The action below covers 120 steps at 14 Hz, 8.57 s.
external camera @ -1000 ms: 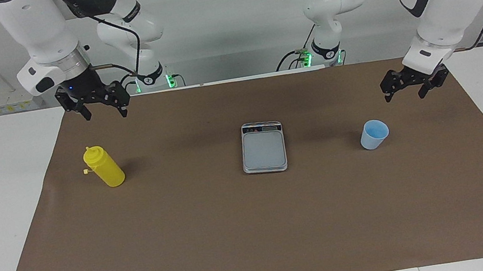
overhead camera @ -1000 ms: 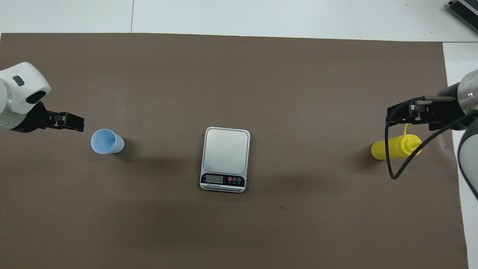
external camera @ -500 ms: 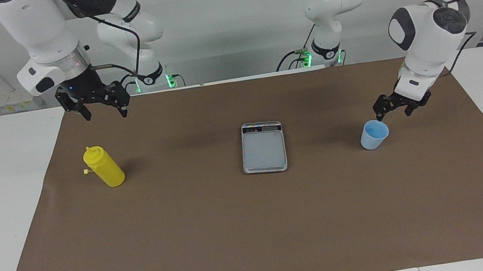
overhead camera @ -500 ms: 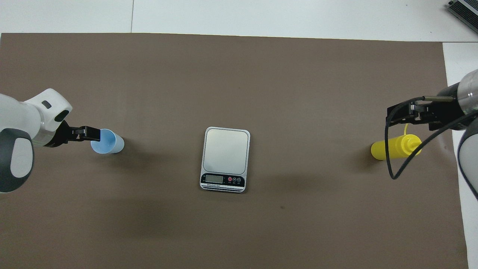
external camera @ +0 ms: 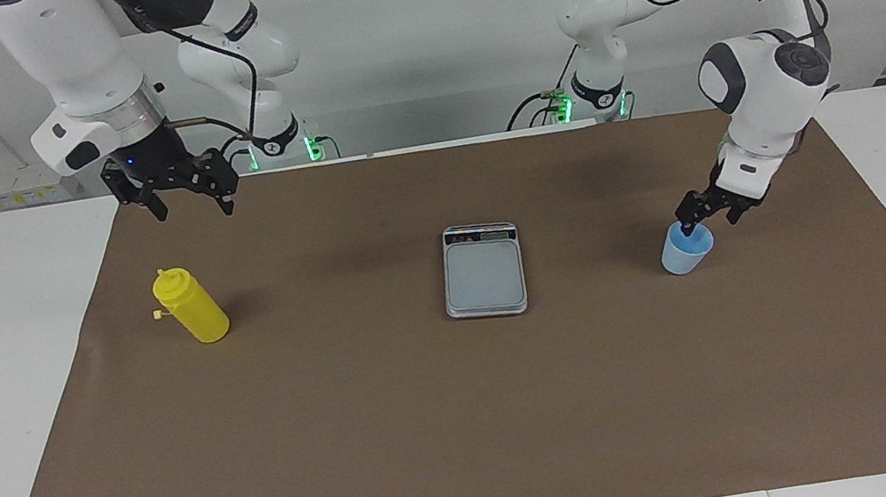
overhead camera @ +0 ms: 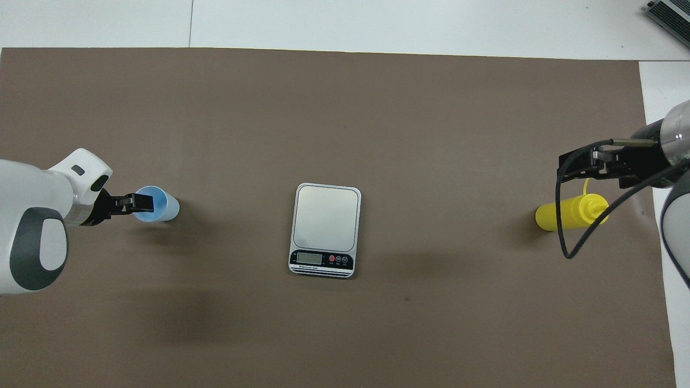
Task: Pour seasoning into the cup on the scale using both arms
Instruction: 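Close the left gripper on the light-blue cup, then carry the cup with the left gripper and set it on the scale, then open the left gripper and withdraw it from the cup, then lower the right gripper around the yellow squeeze bottle, then grasp the yellow bottle with the right gripper and lift it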
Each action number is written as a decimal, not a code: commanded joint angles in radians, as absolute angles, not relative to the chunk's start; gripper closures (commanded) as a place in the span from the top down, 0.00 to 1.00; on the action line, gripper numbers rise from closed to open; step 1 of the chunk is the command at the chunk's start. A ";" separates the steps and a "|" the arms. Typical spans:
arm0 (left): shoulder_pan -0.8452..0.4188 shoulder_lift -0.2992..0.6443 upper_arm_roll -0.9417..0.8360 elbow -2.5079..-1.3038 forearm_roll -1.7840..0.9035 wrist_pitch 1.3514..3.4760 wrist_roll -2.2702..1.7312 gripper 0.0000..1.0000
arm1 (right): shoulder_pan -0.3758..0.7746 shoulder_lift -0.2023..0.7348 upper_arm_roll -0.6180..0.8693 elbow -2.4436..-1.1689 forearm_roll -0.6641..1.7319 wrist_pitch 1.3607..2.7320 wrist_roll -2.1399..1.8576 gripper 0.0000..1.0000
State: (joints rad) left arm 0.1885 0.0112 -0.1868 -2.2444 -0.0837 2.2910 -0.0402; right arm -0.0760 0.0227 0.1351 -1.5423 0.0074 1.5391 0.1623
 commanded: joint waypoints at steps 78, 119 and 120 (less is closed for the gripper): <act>0.107 -0.040 -0.193 -1.823 0.025 1.827 0.115 1.00 | -0.118 0.006 0.140 -1.562 0.014 1.539 0.141 1.00; 0.127 -0.046 -0.184 -1.612 -0.002 1.580 0.084 1.00 | -0.473 0.293 0.146 -1.792 0.552 1.615 0.904 0.00; 0.129 -0.045 -0.184 -1.611 -0.002 1.580 0.066 1.00 | -0.433 0.261 0.146 -1.792 0.549 1.630 0.986 0.00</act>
